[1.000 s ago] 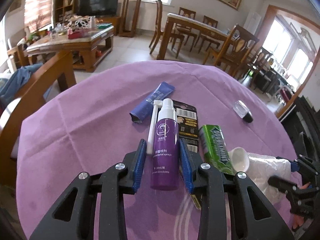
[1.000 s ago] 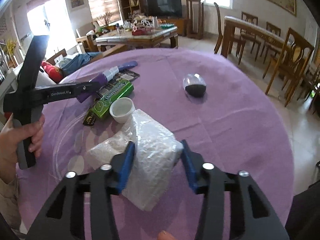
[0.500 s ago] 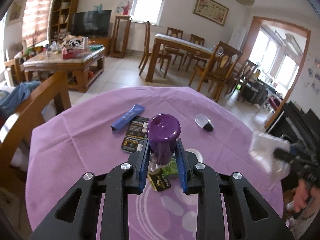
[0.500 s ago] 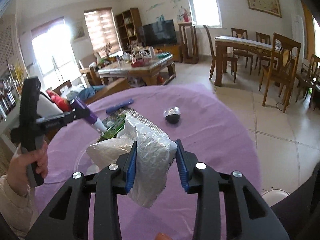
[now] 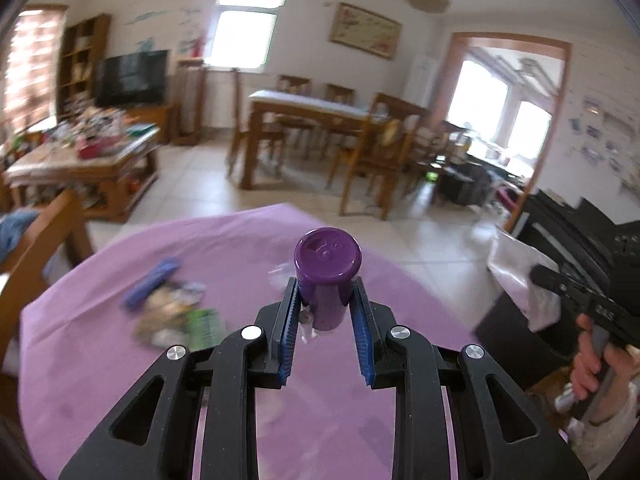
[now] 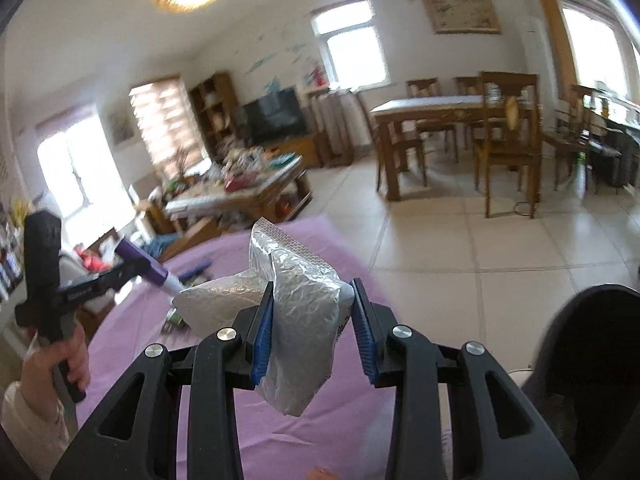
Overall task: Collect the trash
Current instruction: 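Carry the bubble-wrap bag and purple bottle over the bin and open both tools, then grasp the clear-and-black cup with the right tool while the left tool grasps the blue tube, then carry the clear cup and blue tube over the black bin and open both tools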
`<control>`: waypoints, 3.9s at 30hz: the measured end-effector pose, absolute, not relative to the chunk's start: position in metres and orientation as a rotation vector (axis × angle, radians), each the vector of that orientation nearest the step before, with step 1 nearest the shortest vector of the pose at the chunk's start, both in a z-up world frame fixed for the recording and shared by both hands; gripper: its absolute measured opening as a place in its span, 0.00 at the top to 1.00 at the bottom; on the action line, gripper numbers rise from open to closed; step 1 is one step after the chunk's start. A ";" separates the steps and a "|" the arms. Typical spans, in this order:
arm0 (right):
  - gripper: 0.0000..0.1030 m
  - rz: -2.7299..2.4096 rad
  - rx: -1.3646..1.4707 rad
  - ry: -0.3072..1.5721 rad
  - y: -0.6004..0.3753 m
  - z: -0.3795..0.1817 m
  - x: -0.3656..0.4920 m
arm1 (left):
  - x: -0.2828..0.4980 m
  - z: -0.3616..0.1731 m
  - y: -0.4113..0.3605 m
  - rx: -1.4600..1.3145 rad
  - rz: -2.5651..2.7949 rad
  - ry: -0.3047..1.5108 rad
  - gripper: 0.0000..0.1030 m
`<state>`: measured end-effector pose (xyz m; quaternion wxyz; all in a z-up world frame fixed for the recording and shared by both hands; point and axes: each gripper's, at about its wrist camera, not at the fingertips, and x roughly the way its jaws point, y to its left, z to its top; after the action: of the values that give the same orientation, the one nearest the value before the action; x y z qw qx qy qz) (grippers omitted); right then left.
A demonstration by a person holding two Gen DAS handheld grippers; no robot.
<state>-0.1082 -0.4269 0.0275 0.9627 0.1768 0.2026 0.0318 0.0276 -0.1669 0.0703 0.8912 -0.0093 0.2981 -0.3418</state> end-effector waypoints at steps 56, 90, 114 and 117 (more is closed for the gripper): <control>0.11 -0.433 0.767 0.252 -0.635 -0.059 -0.285 | -0.144 0.017 -0.527 0.229 -1.239 0.568 0.05; 0.18 0.079 0.364 0.614 -0.352 -0.016 0.006 | 0.184 -0.001 -0.073 0.009 -0.449 0.717 0.15; 0.62 0.136 0.167 0.794 -0.284 -0.050 0.117 | 0.239 -0.032 -0.072 0.084 -0.440 0.841 0.90; 0.62 0.138 0.199 0.748 -0.289 -0.042 0.108 | 0.232 -0.026 -0.069 0.044 -0.462 0.814 0.90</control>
<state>0.1077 -0.2891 -0.0424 0.9237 0.0968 0.3646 0.0672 0.2324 -0.0689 -0.0259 0.8922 0.0210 0.3924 -0.2228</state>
